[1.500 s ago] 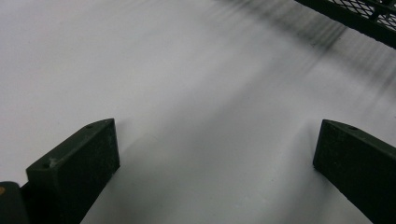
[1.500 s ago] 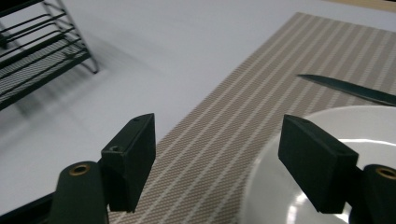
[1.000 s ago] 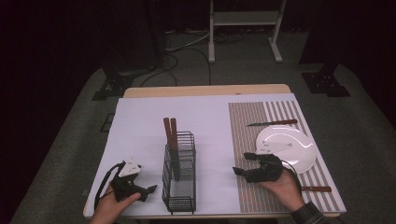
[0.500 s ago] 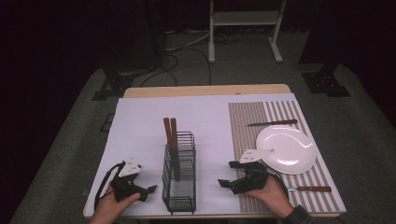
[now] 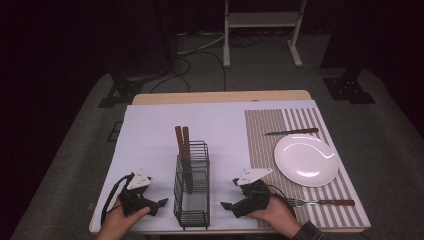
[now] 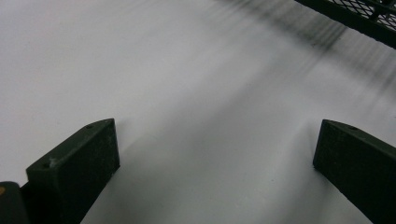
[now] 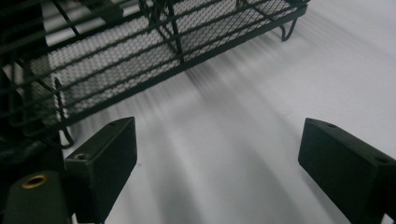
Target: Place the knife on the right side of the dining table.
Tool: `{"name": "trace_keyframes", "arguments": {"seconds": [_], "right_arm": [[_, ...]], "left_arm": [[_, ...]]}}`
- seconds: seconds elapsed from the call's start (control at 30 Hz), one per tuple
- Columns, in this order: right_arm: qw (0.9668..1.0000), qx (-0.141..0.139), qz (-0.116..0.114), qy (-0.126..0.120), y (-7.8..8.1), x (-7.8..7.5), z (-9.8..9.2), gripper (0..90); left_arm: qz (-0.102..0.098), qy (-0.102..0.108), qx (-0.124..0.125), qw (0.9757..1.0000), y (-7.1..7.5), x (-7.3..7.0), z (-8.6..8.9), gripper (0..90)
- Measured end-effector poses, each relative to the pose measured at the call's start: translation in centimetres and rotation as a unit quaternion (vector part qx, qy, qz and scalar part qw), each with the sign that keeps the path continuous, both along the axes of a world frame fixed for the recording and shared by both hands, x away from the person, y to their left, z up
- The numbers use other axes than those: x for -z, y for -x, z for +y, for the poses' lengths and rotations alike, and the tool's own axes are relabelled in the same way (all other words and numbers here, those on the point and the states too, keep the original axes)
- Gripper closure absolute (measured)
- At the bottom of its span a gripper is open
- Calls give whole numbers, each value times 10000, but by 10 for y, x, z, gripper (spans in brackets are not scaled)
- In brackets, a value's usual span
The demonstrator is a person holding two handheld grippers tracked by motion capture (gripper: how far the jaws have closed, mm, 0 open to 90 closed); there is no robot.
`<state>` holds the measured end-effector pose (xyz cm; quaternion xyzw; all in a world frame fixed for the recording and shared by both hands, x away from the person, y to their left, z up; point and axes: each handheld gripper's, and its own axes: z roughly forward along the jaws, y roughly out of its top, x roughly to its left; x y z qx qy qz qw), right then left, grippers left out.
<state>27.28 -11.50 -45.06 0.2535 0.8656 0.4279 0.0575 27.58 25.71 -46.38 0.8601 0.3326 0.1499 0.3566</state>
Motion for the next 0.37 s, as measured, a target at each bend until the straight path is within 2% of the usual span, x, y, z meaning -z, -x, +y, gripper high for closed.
{"name": "trace_keyframes", "arguments": {"seconds": [0.1,0.27,0.37], "right_arm": [[9998,-45,-97,183,1,4,4,102],[9992,-58,-29,386,0,12,7,94],[9989,-88,-118,453,1,15,8,89]], "left_arm": [[2,1,-2,10000,0,0,0,0],[-7,-6,1,10000,0,0,0,0],[-7,-9,2,10000,0,0,0,0]]}}
